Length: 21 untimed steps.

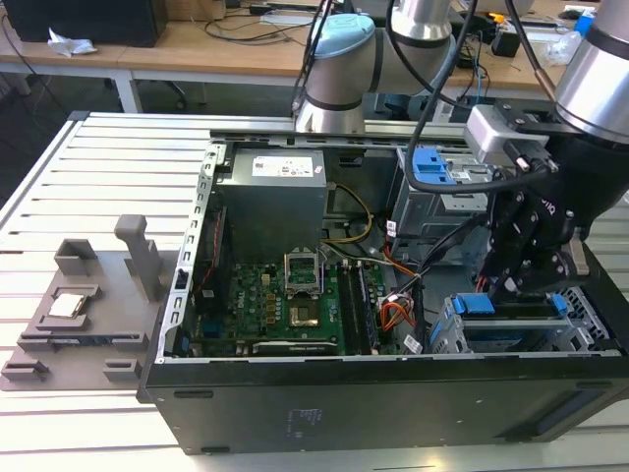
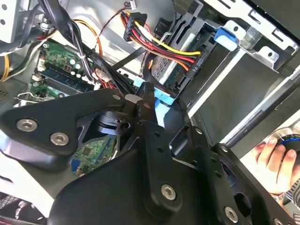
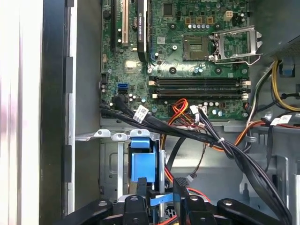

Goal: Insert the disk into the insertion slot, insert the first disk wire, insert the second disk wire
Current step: 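Insert the second disk wire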

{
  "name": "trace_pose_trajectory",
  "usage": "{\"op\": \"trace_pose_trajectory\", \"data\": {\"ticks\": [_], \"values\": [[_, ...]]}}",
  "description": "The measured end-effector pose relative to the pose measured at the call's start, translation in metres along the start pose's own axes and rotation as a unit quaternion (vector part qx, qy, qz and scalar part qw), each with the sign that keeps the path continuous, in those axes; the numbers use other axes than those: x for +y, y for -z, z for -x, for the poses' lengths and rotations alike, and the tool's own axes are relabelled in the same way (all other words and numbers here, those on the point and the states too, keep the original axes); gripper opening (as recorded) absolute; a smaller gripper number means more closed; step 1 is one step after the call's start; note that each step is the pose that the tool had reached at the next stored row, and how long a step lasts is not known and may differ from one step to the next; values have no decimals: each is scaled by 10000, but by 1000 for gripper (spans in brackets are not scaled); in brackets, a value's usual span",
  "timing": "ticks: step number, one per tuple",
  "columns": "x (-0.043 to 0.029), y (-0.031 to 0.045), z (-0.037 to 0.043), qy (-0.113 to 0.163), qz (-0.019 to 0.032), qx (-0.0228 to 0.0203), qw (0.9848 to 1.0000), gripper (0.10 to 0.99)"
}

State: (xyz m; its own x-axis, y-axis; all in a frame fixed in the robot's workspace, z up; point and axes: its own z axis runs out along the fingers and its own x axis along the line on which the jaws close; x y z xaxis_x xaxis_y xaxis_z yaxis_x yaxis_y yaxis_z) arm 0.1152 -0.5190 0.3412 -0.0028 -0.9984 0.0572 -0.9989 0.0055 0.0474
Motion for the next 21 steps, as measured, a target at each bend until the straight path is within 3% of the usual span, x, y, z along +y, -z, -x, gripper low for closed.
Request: {"op": "trace_pose_trajectory", "data": {"ticks": [2, 6, 9, 14, 17, 21], "values": [[-1, -15, 7, 12, -1, 48, 10000, 361], [-2, -31, 9, 27, -3, 187, 9998, 361], [-2, -37, 9, 29, -3, 251, 9997, 361], [-2, -37, 9, 29, -3, 264, 9996, 345], [-1, -33, 9, 28, -2, 276, 9996, 173], [-2, -37, 9, 28, -3, 282, 9996, 161]]}}
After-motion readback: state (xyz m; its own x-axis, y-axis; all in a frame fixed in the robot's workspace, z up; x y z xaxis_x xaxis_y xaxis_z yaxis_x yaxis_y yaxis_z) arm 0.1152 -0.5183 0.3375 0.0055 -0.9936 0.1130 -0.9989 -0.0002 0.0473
